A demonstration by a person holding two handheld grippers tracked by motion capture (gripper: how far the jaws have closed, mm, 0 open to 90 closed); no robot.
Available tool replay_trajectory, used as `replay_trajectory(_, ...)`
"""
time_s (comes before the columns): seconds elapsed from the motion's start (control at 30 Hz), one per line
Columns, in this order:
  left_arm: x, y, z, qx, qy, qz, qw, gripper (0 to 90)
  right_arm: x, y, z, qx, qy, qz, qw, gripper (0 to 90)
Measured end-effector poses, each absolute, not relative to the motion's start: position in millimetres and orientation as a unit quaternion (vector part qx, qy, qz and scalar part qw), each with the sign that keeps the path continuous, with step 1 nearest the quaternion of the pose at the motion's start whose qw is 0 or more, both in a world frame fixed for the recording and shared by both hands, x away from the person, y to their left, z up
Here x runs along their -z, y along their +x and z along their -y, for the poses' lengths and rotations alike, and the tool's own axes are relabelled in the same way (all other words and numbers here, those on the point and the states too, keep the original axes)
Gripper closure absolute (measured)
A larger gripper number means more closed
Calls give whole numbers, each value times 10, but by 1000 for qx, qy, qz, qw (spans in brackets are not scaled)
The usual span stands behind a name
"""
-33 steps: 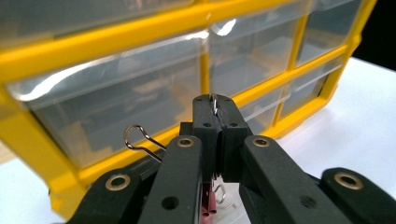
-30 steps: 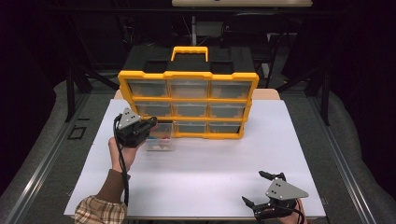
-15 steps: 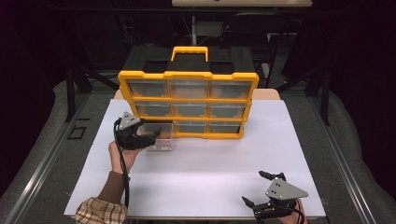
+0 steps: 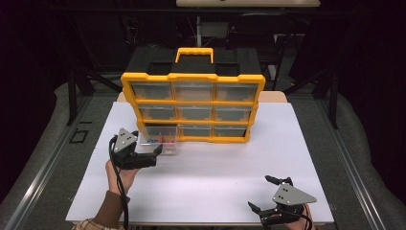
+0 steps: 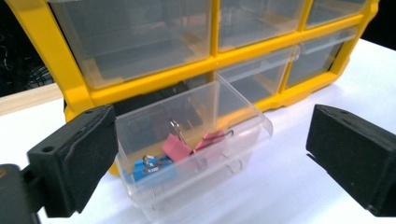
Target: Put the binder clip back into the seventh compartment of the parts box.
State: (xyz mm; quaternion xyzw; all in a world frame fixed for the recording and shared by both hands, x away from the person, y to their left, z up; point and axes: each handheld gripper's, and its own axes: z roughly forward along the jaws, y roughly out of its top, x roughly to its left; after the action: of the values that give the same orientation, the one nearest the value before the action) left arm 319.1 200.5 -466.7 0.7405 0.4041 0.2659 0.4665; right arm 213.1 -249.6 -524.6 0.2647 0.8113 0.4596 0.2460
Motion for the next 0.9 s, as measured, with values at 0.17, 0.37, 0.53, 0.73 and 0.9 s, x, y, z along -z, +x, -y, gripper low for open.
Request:
replay_trajectory(0.17, 4730, 3080, -1985, -268, 738, -402, 472, 0, 5246, 2132, 2498, -460, 264, -811, 247, 32)
replay_trajectory(0.37, 4818, 2954, -1907, -268, 747, -388, 468, 0, 5245, 2130, 2500, -461, 264, -810, 247, 32)
replay_trajectory(0.53, 4880, 2852, -1890, -266, 757, -377, 462, 0, 5244, 2129, 2502, -461, 264, -810, 247, 32)
replay_trajectory(0.73, 4952, 2695, -1918, -266, 757, -376, 464, 0, 5246, 2131, 2499, -461, 264, -810, 247, 31)
replay_trajectory(0.9, 4999, 2584, -1930, -263, 758, -374, 465, 0, 5245, 2129, 2494, -461, 264, -810, 248, 31)
